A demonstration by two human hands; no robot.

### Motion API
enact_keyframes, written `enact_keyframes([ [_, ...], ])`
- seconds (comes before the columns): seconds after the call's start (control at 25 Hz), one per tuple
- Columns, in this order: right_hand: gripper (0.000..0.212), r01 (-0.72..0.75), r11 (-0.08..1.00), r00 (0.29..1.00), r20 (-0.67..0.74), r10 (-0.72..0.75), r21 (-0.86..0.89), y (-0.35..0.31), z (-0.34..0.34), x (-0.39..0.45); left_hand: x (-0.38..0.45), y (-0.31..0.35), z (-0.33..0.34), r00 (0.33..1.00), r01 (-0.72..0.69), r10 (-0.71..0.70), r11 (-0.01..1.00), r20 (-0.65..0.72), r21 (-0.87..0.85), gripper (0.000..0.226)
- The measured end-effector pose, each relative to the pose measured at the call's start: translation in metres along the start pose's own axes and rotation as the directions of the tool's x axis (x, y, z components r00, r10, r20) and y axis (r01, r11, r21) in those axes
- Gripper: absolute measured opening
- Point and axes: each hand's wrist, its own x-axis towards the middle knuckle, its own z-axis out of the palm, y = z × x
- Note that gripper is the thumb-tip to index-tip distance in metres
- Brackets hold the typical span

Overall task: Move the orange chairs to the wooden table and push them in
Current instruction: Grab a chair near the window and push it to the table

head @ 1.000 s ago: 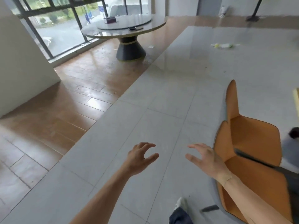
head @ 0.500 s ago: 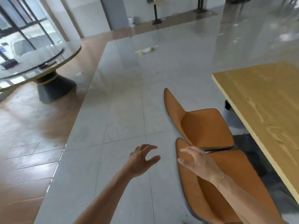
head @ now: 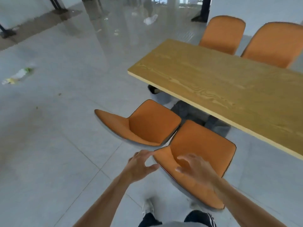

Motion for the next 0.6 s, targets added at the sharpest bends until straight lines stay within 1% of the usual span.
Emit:
enact_keyframes([
  [0.12, 0.06, -0.183, 0.983, 0.981, -0.066, 0.185, 0.025, -0.005, 0.027, -0.029, 0.026, -0.014, -0.003, 0.985, -0.118, 0.101, 0.986, 0.136, 0.118, 0.077],
  [0.2, 0.056, -0.3, 0.951, 0.945, -0.116, 0.307, 0.074, -0.005, 0.043, -0.05, 0.044, -0.012, -0.001, 0.96, -0.231, 0.185, 0.946, 0.209, 0.226, 0.076],
  [0.28, 0.047, -0.414, 0.9, 0.888, -0.154, 0.432, 0.14, -0.004, 0.059, -0.071, 0.057, -0.007, 0.003, 0.926, -0.343, 0.271, 0.895, 0.262, 0.286, 0.073],
  [0.32, 0.045, -0.451, 0.879, 0.864, -0.169, 0.474, 0.158, -0.004, 0.066, -0.079, 0.063, -0.005, 0.006, 0.909, -0.385, 0.304, 0.874, 0.285, 0.297, 0.073],
  [0.4, 0.047, -0.51, 0.842, 0.819, -0.198, 0.538, 0.178, -0.004, 0.083, -0.092, 0.072, 0.003, 0.014, 0.87, -0.455, 0.348, 0.839, 0.348, 0.298, 0.073],
  [0.48, 0.052, -0.528, 0.831, 0.791, -0.254, 0.557, 0.175, -0.005, 0.093, -0.094, 0.071, 0.005, 0.02, 0.861, -0.463, 0.345, 0.836, 0.373, 0.295, 0.075],
  [0.52, 0.054, -0.55, 0.812, 0.762, -0.278, 0.584, 0.198, -0.006, 0.097, -0.093, 0.07, 0.006, 0.025, 0.85, -0.48, 0.348, 0.821, 0.395, 0.31, 0.077],
  [0.6, 0.06, -0.58, 0.781, 0.723, -0.294, 0.625, 0.233, -0.011, 0.104, -0.09, 0.065, 0.005, 0.032, 0.837, -0.503, 0.347, 0.792, 0.424, 0.346, 0.079],
])
